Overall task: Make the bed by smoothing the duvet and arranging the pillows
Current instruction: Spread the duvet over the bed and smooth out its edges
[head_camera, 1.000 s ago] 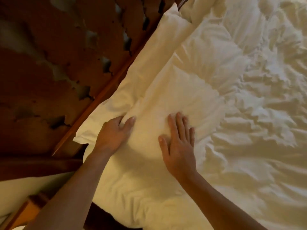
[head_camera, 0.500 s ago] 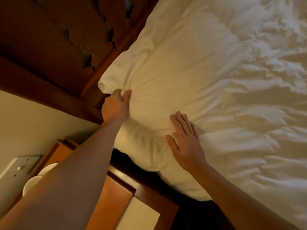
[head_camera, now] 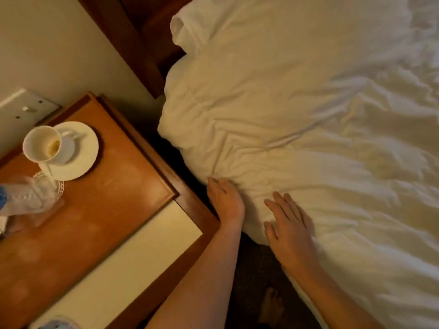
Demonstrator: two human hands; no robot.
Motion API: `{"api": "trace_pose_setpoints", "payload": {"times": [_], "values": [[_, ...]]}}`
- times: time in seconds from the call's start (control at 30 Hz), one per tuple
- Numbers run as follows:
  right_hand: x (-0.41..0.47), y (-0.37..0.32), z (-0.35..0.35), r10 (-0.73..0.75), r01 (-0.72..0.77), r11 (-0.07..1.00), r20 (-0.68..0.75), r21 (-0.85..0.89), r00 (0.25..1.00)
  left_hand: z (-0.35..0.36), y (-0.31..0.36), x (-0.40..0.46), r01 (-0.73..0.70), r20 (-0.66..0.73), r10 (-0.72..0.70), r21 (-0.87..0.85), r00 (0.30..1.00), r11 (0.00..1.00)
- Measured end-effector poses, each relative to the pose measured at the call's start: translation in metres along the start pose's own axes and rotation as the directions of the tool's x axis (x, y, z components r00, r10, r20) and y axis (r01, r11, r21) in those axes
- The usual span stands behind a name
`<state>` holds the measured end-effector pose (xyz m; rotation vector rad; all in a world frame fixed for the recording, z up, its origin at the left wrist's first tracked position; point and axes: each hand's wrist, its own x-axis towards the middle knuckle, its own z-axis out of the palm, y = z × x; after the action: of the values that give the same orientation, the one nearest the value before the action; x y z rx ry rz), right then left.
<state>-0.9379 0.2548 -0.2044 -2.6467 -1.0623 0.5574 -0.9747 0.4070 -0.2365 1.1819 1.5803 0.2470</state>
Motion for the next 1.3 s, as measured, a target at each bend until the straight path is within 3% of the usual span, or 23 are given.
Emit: {"api": "trace_pose_setpoints", "payload": {"times": [0.13,0.23,0.3,0.37,0.5,0.6,0.67,0.77,0.87,0.97,1.07,1.17,1.23,1.3], "values": [[-0.01,0.044,0.013,-0.213,0.233,0.96,0.134,-0.158,0.968,0.042,-0.026,-0.02,0.102,0.05,-0.099,-0.064,0.994,0.993],[-0.006,0.064,0.018,-0.332,0.357,0.916,0.155,-0.183,0.93,0.065,-0.052,-0.019,0.009,-0.043,-0.015,-0.137,0.999,0.991],[-0.005,0.075,0.023,-0.392,0.415,0.894,0.154,-0.171,0.907,0.07,-0.083,-0.009,0.02,-0.101,-0.031,-0.115,0.994,0.993],[-0.003,0.08,0.025,-0.429,0.444,0.884,0.122,-0.149,0.895,0.07,-0.119,0.001,0.109,-0.048,-0.116,-0.124,0.992,0.986],[-0.001,0.091,0.04,-0.466,0.47,0.881,0.074,-0.059,0.882,0.066,-0.192,0.0,0.314,0.295,-0.187,-0.474,0.937,0.822],[0.001,0.096,0.044,-0.474,0.476,0.879,0.06,-0.032,0.879,0.059,-0.197,-0.015,0.312,0.261,-0.19,-0.583,0.946,0.751],[-0.001,0.097,0.045,-0.472,0.474,0.88,0.059,-0.021,0.879,0.055,-0.198,-0.019,0.26,0.136,-0.222,-0.501,0.966,0.825],[-0.012,0.09,0.045,-0.499,0.5,0.866,0.063,-0.001,0.865,0.044,-0.196,-0.02,0.211,-0.076,-0.233,-0.224,0.969,0.952],[-0.034,0.083,0.048,-0.507,0.505,0.862,0.068,0.046,0.859,0.038,-0.188,-0.027,0.219,-0.065,-0.221,-0.043,0.973,0.975],[-0.061,0.086,0.046,-0.436,0.424,0.891,0.046,0.162,0.899,0.033,-0.183,-0.05,0.15,-0.009,-0.151,0.183,0.989,0.972],[-0.093,0.097,0.037,-0.277,0.263,0.92,0.008,0.291,0.961,0.018,-0.168,-0.083,-0.146,0.023,0.146,0.266,0.989,0.953],[-0.135,0.107,0.042,-0.013,0.0,0.912,0.029,0.41,1.0,0.016,-0.132,-0.111,-0.491,0.169,0.461,0.327,0.871,0.808],[-0.163,0.109,0.053,0.243,-0.3,0.764,0.176,0.571,0.954,0.03,-0.102,-0.128,-0.673,0.335,0.585,0.31,0.739,0.672],[-0.183,0.113,0.069,0.467,-0.603,0.508,0.392,0.614,0.793,0.054,-0.078,-0.144,-0.781,0.562,0.567,0.264,0.602,0.567]]}}
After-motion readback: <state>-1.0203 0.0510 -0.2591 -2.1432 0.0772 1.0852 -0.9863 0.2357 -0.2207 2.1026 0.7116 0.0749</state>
